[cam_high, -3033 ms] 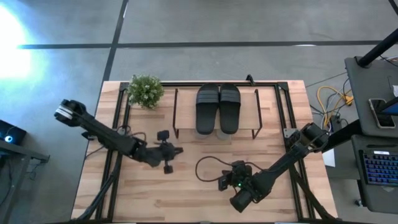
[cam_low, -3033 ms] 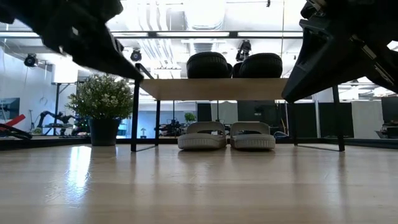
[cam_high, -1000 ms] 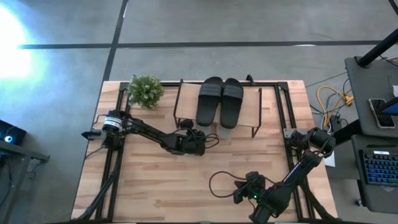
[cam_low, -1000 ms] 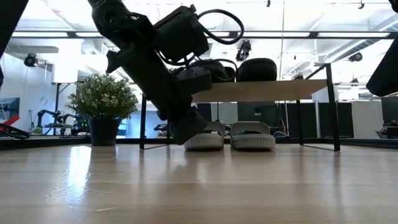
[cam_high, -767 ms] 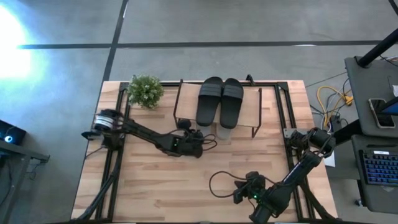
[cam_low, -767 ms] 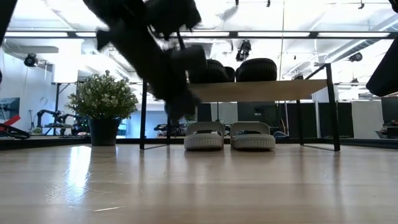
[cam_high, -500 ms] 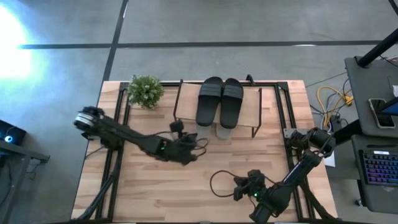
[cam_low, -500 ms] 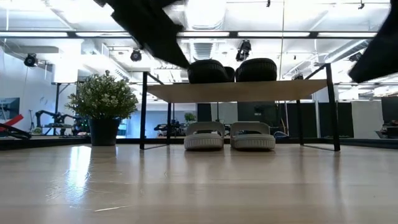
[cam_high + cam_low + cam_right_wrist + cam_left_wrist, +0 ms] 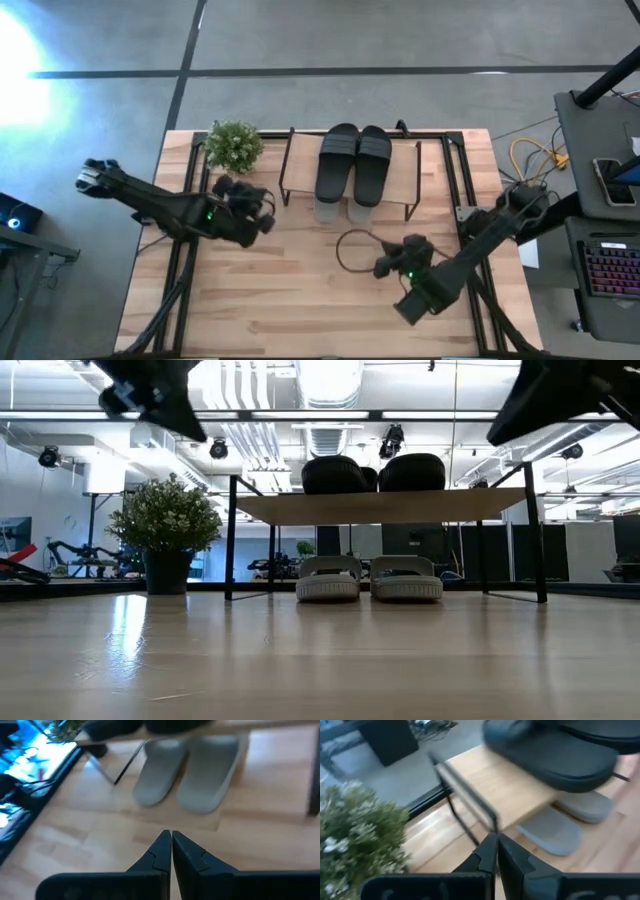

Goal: Pick and place slides into the shelf
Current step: Adjust the shelf

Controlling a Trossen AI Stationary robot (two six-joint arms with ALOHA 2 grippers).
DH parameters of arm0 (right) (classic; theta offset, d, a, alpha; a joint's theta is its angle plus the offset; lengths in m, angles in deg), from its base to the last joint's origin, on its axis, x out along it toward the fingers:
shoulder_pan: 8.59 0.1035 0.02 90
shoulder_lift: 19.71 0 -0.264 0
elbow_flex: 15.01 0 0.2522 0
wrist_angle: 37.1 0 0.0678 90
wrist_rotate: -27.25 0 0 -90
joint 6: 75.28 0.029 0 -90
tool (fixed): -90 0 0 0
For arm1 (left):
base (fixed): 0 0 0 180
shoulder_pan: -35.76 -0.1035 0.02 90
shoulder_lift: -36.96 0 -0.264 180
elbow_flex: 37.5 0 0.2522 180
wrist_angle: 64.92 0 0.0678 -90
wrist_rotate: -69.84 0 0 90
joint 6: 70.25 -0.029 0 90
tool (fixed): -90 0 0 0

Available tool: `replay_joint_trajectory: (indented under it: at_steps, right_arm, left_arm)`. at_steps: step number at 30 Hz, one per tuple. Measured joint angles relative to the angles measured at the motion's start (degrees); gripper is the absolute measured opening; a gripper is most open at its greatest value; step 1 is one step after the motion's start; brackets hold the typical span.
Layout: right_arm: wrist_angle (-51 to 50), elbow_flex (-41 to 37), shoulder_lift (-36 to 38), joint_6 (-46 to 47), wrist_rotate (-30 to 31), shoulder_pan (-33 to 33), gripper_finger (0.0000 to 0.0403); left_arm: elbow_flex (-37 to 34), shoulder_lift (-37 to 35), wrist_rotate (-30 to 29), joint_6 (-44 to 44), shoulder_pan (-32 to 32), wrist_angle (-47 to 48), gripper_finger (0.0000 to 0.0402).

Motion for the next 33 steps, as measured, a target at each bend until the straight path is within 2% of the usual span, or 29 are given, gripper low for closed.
replay_joint_trajectory:
  at_steps: [3, 6, 13, 17, 20, 24, 33]
  right_arm:
    - [-3.57, 0.00, 2.55, -0.62, -0.83, -1.64, 0.0009]
    - [-8.16, -0.02, 4.83, 1.50, -2.77, -2.96, 0.0009]
    - [-15.71, -0.11, 10.36, 0.89, -7.54, -6.33, 0.0009]
    - [-18.33, -0.11, 11.91, 0.76, -9.55, -6.55, 0.0009]
    - [-18.95, -0.11, 12.04, 0.66, -10.06, -6.55, 0.0009]
    - [-18.99, -0.12, 11.68, 0.43, -10.06, -6.55, 0.0009]
    - [-18.99, -0.15, 11.64, 0.25, -10.09, -6.55, 0.0009]
  left_arm:
    - [-4.44, -3.38, 2.74, 0.07, -4.37, -1.26, 0.0000]
    - [-9.32, -6.59, 6.67, -0.33, -8.95, -8.10, 0.0000]
    - [-21.67, -13.25, 23.52, -1.45, -20.02, -30.84, 0.0000]
    - [-25.32, -14.93, 28.62, 1.67, -25.71, -32.85, 0.0000]
    - [-28.02, -15.09, 34.98, 4.41, -29.86, -37.04, 0.0000]
    - [-32.13, -13.41, 45.23, 6.82, -34.44, -50.63, 0.0000]
    - [-33.62, -5.49, 50.55, 8.82, -38.04, -58.34, 0.0000]
